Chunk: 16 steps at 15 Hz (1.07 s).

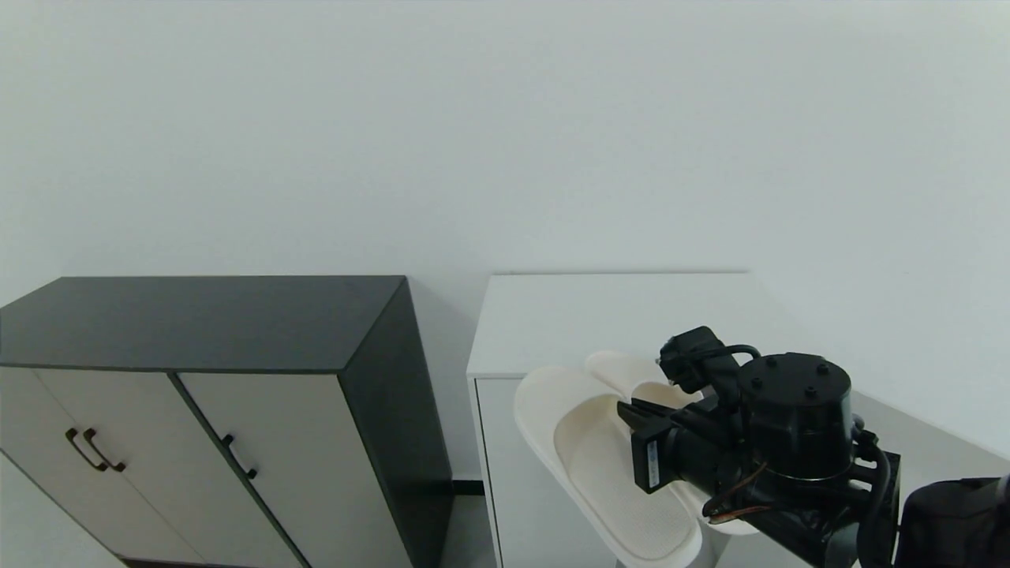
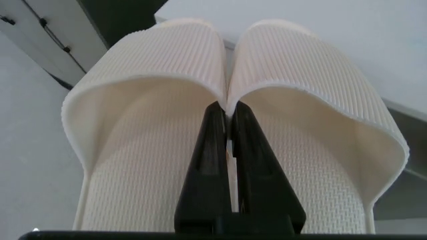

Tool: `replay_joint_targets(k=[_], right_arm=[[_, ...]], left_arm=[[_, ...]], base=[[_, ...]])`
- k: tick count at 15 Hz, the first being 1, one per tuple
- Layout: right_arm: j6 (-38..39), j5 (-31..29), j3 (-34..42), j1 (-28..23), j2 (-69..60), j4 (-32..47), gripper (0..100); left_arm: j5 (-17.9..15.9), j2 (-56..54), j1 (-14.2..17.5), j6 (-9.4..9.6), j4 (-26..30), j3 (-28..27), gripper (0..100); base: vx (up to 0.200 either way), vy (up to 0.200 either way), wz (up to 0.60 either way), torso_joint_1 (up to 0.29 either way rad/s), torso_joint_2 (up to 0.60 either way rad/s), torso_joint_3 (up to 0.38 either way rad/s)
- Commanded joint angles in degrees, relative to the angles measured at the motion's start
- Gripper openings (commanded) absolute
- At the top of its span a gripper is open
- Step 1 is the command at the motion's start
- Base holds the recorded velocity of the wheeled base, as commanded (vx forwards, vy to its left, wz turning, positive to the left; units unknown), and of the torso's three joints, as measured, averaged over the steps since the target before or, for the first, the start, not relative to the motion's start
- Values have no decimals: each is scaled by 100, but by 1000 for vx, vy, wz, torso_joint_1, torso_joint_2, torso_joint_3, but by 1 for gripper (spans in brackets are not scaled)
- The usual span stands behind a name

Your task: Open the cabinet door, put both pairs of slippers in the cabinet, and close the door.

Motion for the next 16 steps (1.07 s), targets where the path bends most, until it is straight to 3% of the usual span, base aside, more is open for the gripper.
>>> replay_joint_targets(k=[1, 9, 16], right_arm=[[-10, -25, -4, 3, 49, -7, 0], [-10, -25, 5, 3, 163, -130, 0], [-10, -25, 13, 12, 190, -139, 0]], left_arm=[[-2, 7, -1, -1, -1, 0, 0], [-2, 7, -1, 8, -1, 0, 0], [-2, 7, -1, 8, -1, 0, 0]], base=[[0, 0, 0, 0, 0, 0], [0, 0, 0, 0, 0, 0], [0, -200, 0, 5, 4, 0]])
